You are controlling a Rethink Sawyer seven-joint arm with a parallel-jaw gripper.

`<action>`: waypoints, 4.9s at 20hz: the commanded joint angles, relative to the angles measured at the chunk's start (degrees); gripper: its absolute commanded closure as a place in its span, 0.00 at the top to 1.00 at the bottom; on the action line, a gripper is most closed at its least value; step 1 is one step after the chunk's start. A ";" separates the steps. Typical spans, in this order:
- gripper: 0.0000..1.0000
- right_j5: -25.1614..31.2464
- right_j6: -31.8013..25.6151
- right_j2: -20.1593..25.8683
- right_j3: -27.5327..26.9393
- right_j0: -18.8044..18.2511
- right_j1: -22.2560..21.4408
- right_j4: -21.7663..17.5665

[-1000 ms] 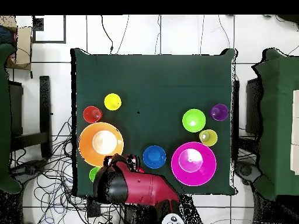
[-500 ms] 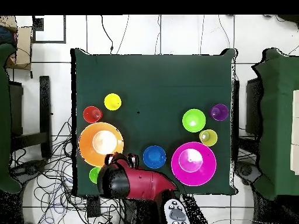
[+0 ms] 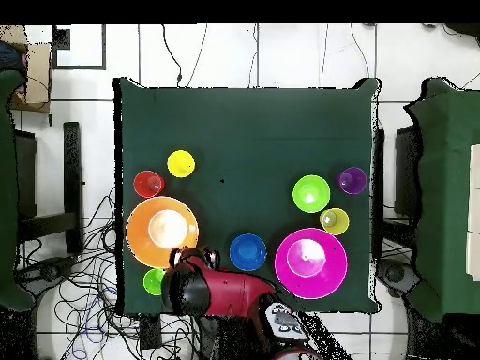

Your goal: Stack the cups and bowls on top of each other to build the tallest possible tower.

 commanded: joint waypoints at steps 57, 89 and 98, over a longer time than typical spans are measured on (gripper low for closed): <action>1.00 -5.27 9.77 5.84 -6.36 -0.47 11.58 -1.19; 1.00 -5.13 17.97 2.67 -6.58 1.99 7.02 5.27; 1.00 -5.70 21.40 -0.33 -8.29 3.75 8.91 5.30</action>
